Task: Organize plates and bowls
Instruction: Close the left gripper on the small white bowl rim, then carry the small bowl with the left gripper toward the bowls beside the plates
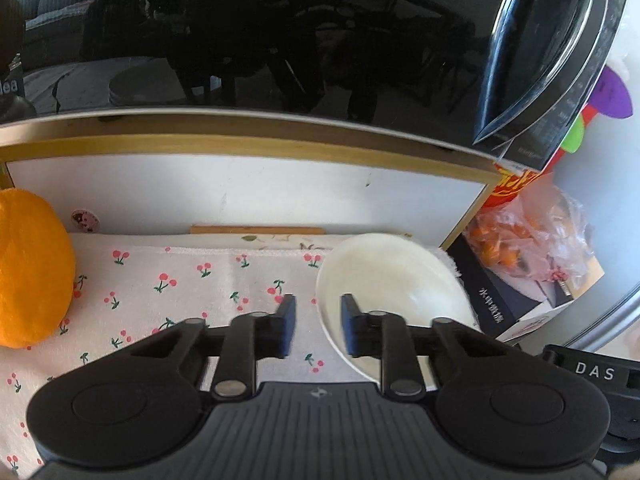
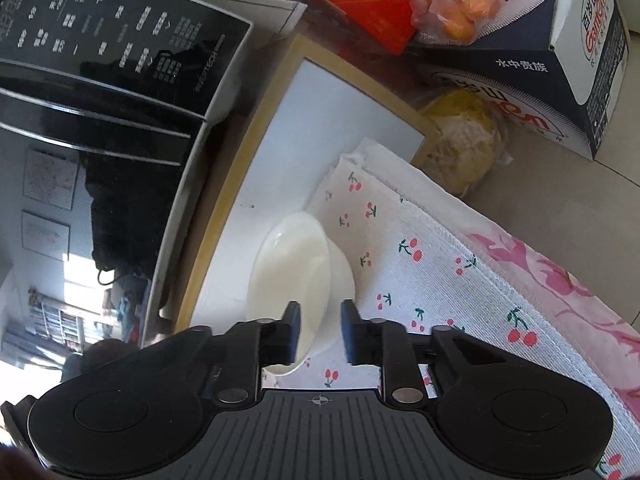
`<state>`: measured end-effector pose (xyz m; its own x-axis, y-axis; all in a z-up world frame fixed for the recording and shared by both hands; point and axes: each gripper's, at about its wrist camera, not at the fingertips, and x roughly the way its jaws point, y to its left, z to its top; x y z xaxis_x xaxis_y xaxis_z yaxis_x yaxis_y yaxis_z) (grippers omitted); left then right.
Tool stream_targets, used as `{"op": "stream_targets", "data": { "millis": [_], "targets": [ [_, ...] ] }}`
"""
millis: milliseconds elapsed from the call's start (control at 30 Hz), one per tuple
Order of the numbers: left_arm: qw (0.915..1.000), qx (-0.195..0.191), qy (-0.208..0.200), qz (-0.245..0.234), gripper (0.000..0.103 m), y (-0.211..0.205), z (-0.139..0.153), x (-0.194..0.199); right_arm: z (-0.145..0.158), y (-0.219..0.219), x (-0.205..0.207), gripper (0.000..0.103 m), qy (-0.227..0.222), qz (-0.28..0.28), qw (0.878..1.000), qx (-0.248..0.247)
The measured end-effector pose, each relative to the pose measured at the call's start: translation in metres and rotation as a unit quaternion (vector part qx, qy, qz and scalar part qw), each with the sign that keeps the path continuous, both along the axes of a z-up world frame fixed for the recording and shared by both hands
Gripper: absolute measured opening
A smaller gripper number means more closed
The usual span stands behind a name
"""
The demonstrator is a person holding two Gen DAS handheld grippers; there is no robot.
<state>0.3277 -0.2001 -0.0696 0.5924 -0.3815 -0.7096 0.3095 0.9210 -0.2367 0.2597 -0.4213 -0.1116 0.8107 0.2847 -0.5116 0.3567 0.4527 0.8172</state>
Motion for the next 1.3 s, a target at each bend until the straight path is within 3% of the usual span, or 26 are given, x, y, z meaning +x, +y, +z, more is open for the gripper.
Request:
{"op": "stream_targets", "data": {
  "millis": [167, 467, 800, 1300],
  "targets": [
    [1.0000, -0.004, 0.000, -0.002, 0.012, 0.001, -0.003, 0.003, 0.000, 0.003, 0.001, 0.009, -0.004, 0.001, 1.000, -0.011],
    [0.9998, -0.016, 0.007, 0.003, 0.007, 0.002, -0.002, -0.001, 0.006, 0.007, 0.000, 0.009, -0.005, 0.002, 1.000, -0.022],
    [0.9998, -0.006, -0.016, 0.003, 0.006, 0.021, 0.042, -0.031, 0.040, 0.024, -0.022, 0.009, -0.015, 0.017, 0.999, -0.025],
    [0.9988, -0.036, -0.030, 0.016, 0.007, 0.057, 0.088, -0.106, 0.108, 0.058, -0.088, 0.009, -0.013, 0.045, 0.996, -0.074]
  ]
}}
